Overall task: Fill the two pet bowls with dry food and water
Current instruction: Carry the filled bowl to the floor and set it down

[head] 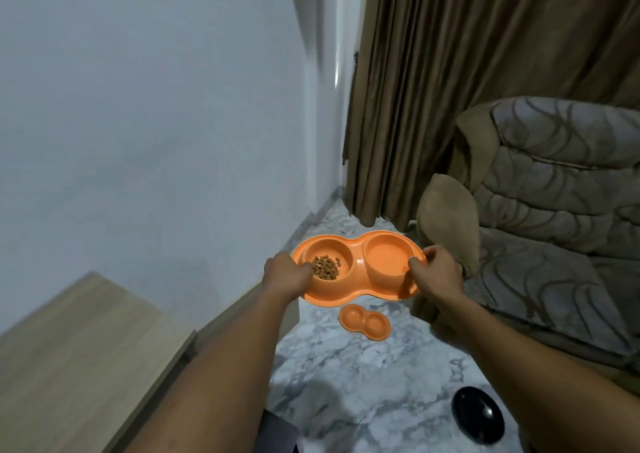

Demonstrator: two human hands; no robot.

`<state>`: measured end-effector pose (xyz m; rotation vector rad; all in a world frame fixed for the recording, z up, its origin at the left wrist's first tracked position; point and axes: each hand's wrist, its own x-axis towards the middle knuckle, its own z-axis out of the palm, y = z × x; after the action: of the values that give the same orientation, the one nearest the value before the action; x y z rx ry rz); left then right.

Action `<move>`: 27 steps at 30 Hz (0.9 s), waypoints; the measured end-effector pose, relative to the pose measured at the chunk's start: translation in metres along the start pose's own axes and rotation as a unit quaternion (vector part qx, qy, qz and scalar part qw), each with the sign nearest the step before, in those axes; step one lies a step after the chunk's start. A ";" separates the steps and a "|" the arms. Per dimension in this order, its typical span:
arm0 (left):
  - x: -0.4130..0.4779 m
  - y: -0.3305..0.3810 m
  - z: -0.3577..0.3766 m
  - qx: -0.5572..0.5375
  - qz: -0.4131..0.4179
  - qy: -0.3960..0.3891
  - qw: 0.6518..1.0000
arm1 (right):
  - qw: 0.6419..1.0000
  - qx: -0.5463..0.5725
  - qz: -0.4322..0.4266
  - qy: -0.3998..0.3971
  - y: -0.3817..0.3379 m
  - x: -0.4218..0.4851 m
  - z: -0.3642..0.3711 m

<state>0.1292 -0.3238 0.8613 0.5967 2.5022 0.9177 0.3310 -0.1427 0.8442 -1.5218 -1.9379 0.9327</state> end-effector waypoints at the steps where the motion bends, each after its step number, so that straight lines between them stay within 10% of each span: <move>1: 0.014 0.009 0.006 0.002 0.007 -0.005 1.000 | 1.000 0.002 0.006 0.010 0.001 0.014 0.001; 27: 0.265 0.106 0.221 0.015 0.003 -0.040 0.999 | 0.996 -0.003 0.083 0.012 0.118 0.298 0.085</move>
<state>0.0489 -0.0021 0.7188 0.6380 2.4486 0.8425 0.2672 0.1450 0.6910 -1.7108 -1.8203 0.9750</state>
